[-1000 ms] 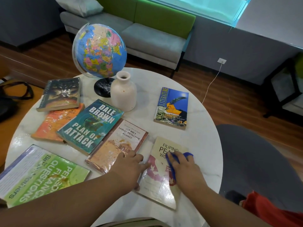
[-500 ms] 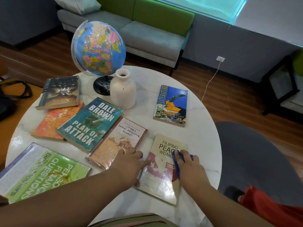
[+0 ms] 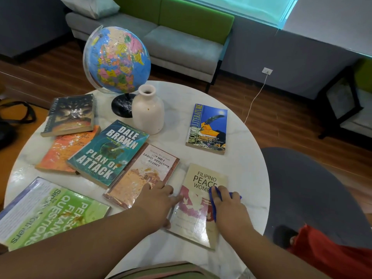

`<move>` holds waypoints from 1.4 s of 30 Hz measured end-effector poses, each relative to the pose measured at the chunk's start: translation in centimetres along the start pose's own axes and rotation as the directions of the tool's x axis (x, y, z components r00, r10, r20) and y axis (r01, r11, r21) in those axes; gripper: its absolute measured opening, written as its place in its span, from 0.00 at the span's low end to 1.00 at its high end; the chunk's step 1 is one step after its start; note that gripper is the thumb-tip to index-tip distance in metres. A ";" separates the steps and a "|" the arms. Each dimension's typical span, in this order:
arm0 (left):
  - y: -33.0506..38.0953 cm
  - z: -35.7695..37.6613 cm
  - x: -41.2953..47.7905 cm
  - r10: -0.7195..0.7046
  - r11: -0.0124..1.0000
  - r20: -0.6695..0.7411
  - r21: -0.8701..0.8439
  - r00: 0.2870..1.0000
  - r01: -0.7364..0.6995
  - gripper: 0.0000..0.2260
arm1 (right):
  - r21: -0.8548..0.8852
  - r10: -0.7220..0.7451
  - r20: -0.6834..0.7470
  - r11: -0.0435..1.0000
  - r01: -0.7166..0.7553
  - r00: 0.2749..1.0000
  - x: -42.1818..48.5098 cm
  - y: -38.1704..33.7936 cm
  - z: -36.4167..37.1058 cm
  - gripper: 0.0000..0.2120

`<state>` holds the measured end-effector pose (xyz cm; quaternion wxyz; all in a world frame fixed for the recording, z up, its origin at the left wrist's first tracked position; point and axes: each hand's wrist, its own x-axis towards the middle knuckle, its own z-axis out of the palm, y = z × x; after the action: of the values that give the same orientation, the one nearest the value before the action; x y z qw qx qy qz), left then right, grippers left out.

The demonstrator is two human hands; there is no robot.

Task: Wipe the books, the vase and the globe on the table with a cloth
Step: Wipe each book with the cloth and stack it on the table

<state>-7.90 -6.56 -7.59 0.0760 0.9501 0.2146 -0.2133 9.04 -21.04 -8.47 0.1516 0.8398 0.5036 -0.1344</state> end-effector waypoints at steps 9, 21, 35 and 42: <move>0.1 0.0 -0.1 0.000 1.000 -0.004 -0.006 1.000 0.000 0.38 | 0.079 0.196 -0.015 0.978 -0.194 0.981 3.2 1.4 -1.9 0.33; 0.2 0.0 -0.1 0.003 1.000 0.007 -0.015 1.000 -0.003 0.38 | 0.009 0.200 0.002 0.980 -0.200 0.980 2.8 0.8 -1.4 0.28; -0.1 0.0 -0.1 0.002 1.000 -0.010 -0.012 1.000 -0.002 0.38 | 0.089 0.076 0.001 0.993 -0.076 0.997 1.3 -0.1 -1.1 0.34; -0.1 0.2 -0.4 0.001 1.000 -0.050 0.002 0.999 -0.001 0.38 | 0.031 -0.103 -0.108 0.994 0.107 0.989 0.7 -1.6 -0.7 0.33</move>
<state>-8.32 -6.65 -7.56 0.0697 0.9553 0.2159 -0.1896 7.95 -19.50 -8.30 0.1016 0.8207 0.5521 -0.1065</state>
